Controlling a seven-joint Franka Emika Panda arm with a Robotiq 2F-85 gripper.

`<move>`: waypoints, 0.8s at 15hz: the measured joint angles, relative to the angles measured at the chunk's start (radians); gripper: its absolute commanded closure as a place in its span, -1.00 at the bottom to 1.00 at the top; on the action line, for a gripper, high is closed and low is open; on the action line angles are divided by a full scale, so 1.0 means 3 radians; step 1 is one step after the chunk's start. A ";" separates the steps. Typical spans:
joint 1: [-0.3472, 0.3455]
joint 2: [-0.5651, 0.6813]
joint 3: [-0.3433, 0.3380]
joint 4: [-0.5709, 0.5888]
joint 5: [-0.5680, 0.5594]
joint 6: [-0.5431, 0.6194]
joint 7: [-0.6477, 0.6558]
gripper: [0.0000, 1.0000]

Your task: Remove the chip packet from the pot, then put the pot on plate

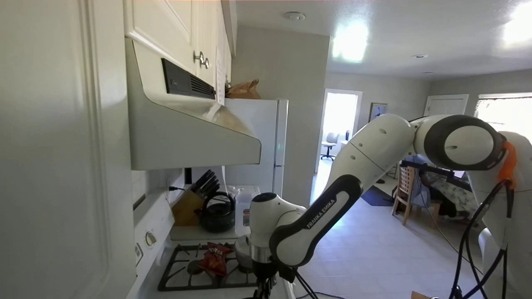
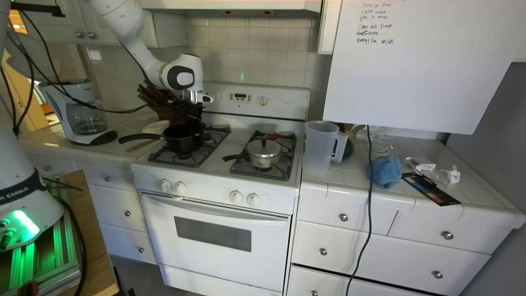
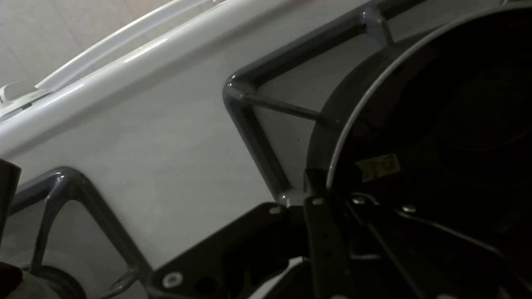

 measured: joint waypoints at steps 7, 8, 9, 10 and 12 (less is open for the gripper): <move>0.0001 0.0007 0.0090 -0.0054 0.0116 -0.0068 -0.0006 0.98; 0.0001 0.0009 0.0095 -0.0066 0.0125 -0.0087 -0.0006 0.98; 0.0001 0.0014 0.0096 -0.0072 0.0129 -0.0102 -0.0006 0.98; 0.0001 0.0019 0.0096 -0.0074 0.0133 -0.0109 -0.0006 0.98; 0.0001 0.0020 0.0096 -0.0074 0.0134 -0.0109 -0.0006 0.98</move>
